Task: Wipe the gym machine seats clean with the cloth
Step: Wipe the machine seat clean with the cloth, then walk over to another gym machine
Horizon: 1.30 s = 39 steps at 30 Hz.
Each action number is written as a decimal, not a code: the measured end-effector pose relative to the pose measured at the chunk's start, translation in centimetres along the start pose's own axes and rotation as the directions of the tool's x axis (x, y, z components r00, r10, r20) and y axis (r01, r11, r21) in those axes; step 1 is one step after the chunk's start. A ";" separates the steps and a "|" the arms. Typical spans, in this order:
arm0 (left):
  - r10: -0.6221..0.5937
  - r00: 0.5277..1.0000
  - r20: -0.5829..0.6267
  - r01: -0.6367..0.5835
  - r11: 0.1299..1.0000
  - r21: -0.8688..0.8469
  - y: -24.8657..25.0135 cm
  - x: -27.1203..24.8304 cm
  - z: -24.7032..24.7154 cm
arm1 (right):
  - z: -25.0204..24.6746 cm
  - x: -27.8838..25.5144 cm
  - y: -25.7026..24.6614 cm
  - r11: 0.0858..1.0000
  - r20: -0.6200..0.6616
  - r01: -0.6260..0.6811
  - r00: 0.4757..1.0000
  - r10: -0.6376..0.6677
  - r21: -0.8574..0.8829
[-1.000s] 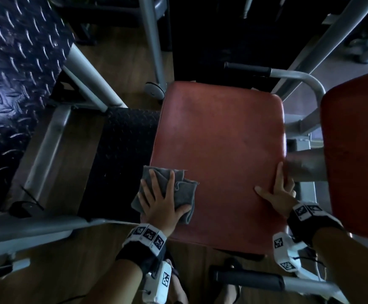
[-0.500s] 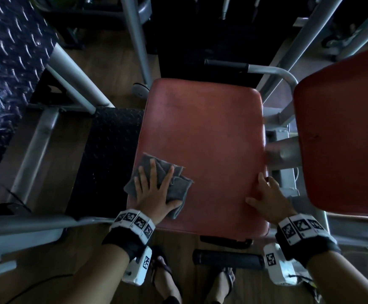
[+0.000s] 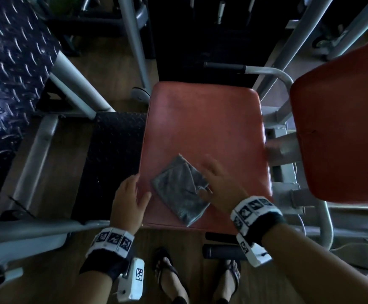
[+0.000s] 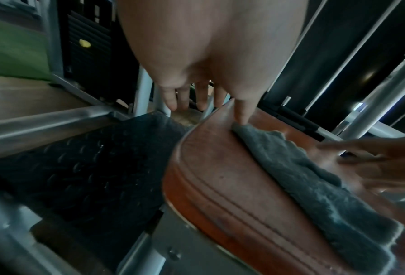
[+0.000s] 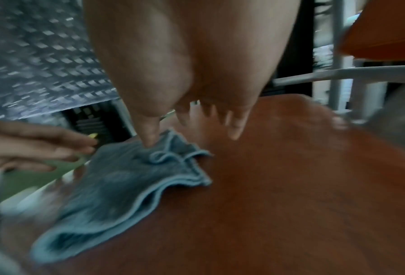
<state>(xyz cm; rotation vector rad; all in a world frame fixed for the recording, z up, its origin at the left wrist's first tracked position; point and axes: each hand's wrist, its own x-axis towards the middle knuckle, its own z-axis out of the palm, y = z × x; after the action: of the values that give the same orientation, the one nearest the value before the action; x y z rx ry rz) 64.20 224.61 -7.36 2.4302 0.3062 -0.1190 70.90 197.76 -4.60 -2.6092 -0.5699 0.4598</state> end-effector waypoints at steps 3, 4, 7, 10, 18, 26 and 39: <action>-0.080 0.992 0.093 0.083 0.996 -0.034 -1.8 -1.2 0.6 | 2.0 1.6 -3.6 0.962 0.201 0.237 0.957 -0.207 -0.137; -0.087 0.990 0.109 0.095 0.993 -0.069 -2.1 -1.6 0.9 | 2.6 2.0 -4.2 0.948 0.302 0.255 0.934 -0.191 -0.190; -0.091 0.993 0.074 0.099 0.988 -0.116 -2.6 -2.1 1.6 | 3.8 2.3 -4.3 0.920 0.400 0.265 0.907 -0.136 -0.289; -0.118 0.991 0.059 0.126 0.977 -0.169 -2.2 -2.4 1.6 | 3.9 1.7 -3.3 0.927 0.348 0.170 0.936 -0.046 -0.333; -0.139 0.987 0.082 0.150 0.978 -0.145 -2.1 -2.5 1.2 | 1.6 -0.8 0.7 0.894 0.185 -0.367 0.889 0.418 -0.258; -0.177 0.982 0.070 0.185 0.972 -0.146 -1.8 -3.0 1.5 | 0.7 -5.0 3.6 0.725 0.135 -0.683 0.713 0.688 -0.088; -0.215 0.976 0.012 0.215 0.965 -0.152 -0.8 -3.4 2.0 | 0.2 -9.9 7.5 0.454 0.151 -0.874 0.479 0.865 0.173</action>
<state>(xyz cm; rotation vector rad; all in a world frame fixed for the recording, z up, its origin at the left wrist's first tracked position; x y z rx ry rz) 60.70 223.29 -8.78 2.2399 0.5609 -0.1790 64.66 187.16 -6.12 -2.4547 0.8919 0.8189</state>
